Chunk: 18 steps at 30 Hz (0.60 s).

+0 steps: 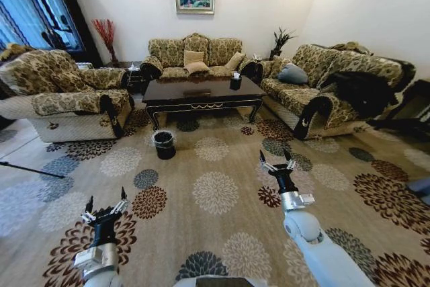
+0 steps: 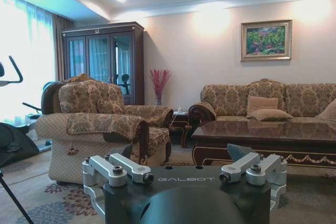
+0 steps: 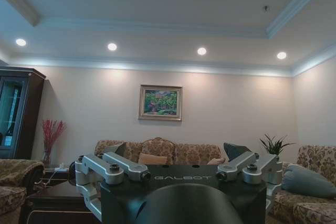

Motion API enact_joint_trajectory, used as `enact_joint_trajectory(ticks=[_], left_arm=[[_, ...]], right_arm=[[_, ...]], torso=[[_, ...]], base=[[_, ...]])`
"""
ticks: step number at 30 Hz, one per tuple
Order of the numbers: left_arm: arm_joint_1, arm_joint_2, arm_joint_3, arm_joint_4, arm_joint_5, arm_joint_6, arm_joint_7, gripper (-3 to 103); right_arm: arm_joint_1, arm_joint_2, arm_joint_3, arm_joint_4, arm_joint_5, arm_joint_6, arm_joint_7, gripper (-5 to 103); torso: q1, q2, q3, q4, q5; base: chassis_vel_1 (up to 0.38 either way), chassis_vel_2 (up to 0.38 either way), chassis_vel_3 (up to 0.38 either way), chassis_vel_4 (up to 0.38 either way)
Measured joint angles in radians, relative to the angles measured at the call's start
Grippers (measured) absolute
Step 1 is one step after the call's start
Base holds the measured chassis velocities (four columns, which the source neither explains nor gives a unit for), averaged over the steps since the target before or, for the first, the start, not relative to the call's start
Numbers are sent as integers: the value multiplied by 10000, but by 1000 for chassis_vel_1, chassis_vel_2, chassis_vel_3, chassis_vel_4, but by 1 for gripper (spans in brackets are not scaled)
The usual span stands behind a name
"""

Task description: Move to the front of the table and pick up the trash from the floor, then place it into the trash bin.

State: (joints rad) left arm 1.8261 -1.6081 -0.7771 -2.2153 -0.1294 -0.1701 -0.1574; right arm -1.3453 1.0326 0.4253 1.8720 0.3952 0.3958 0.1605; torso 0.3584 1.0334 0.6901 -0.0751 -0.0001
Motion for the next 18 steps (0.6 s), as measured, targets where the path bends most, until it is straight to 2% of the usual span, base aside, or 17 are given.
enact_joint_trajectory(ticks=[4, 18], left_arm=[[0, 0, 0, 0, 0, 0, 0, 100], [0, 0, 0, 0, 0, 0, 0, 100]], right_arm=[[0, 0, 0, 0, 0, 0, 0, 100], [0, 0, 0, 0, 0, 0, 0, 100]], torso=[[115, 274, 153, 0, 0], [373, 844, 461, 0, 0]], base=[[0, 0, 0, 0], [0, 0, 0, 0]])
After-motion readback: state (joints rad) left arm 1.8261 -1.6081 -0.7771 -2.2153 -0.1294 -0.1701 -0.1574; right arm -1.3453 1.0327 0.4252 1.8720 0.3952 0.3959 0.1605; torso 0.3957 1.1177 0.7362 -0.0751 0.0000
